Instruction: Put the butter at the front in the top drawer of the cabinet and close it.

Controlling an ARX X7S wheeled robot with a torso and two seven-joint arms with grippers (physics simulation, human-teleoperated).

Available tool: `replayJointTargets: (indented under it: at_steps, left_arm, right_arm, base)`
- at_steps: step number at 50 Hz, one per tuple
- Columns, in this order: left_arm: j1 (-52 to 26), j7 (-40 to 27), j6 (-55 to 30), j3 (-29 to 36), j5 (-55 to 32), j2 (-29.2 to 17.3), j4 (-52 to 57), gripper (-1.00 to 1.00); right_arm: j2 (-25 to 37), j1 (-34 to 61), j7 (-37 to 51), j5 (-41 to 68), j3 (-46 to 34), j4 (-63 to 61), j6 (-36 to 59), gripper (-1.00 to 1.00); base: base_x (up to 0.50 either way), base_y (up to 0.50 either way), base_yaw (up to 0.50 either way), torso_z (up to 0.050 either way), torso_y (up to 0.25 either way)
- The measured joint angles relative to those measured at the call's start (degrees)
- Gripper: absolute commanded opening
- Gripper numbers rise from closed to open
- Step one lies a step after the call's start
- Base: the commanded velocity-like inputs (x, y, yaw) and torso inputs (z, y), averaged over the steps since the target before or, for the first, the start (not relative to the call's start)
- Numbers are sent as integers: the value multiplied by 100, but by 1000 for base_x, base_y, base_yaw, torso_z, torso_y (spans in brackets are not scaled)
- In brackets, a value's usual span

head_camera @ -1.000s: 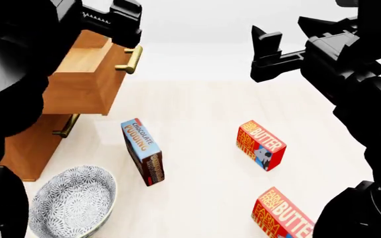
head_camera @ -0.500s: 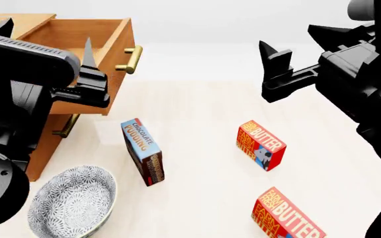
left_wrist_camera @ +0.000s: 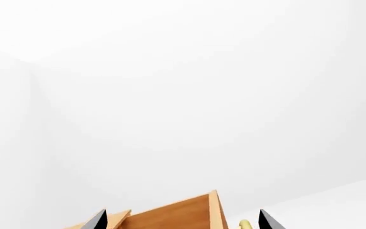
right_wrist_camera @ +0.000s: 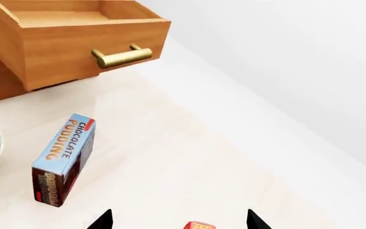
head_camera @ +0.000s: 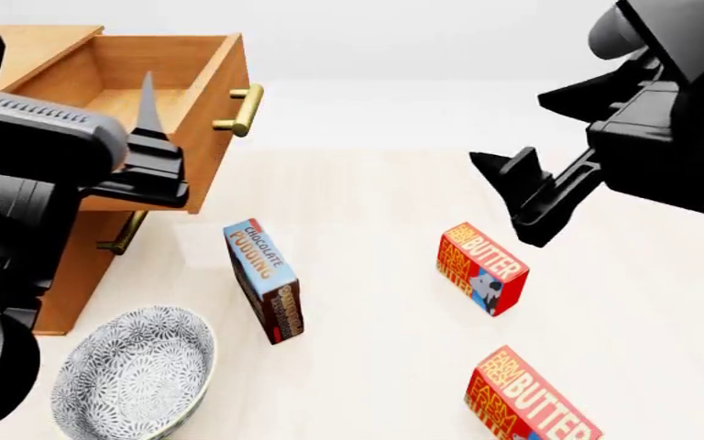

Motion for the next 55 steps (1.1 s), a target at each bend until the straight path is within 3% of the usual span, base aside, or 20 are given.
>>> replayJointTargets:
  at_steps: [12,24,55]
  left_arm:
    - [152,26,226,-34,21,-55,2,100]
    - [320,37,438,-22,53,-75,-12,100]
    - [725,50,951,97,193,-57,-173,100]
  right_arm:
    - [125,805,-1719,-952,-1704,728,-253,100]
    - [67,1019,-2573,-1663,-2771,1418,-552,100]
    - [-556,233,-2838,-2637,-3458,3435,-1915,100]
  base:
    - [0,0,0,0,0]
    - [0,0,0,0,0]
    - [0,0,0,0,0]
